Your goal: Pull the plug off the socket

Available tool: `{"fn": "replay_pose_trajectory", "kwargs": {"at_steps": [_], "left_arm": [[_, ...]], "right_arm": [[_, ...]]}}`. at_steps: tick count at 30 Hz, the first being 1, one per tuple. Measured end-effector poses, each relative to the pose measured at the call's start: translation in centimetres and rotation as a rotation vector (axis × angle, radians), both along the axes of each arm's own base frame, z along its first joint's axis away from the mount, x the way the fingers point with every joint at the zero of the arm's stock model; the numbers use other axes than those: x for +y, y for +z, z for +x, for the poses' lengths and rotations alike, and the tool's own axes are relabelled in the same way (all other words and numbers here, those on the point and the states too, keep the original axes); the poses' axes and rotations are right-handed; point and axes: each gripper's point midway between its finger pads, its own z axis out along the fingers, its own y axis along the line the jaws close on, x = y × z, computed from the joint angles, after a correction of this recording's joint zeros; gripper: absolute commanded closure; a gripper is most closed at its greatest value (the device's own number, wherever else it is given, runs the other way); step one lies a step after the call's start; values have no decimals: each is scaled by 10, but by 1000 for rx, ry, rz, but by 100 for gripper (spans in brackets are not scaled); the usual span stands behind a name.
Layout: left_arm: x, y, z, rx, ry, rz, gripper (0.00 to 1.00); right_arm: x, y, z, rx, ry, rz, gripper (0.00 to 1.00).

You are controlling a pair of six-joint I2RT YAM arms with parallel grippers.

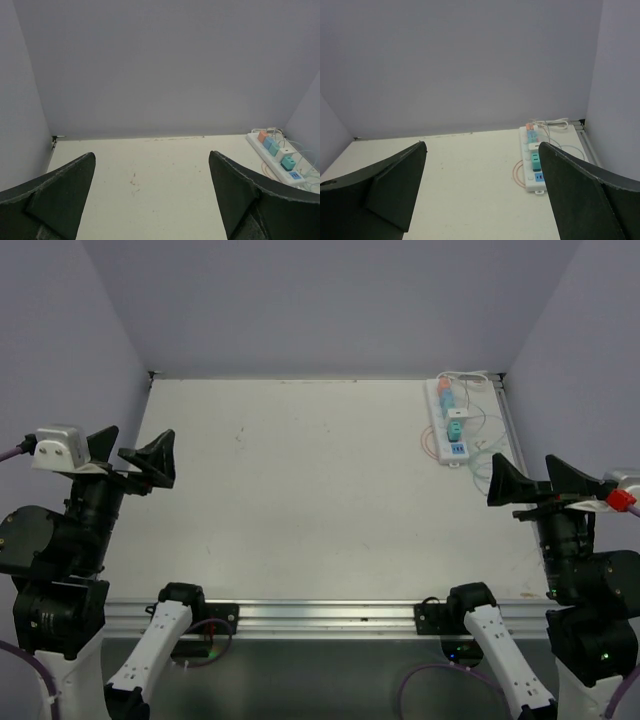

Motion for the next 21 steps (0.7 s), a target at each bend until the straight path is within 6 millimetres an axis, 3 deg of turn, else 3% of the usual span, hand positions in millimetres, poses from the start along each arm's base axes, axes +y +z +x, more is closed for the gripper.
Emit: {"fn": "replay_pose_trajectory", "kwargs": {"at_steps": [16,21], "left_arm": [[-1,-21,11,51,0,5,0],[-2,-28,15,61,0,7,0]], "right_arm": [[0,-17,12,45,-13,-9,1],[2,-28,27,99,-19,-21,1]]}}
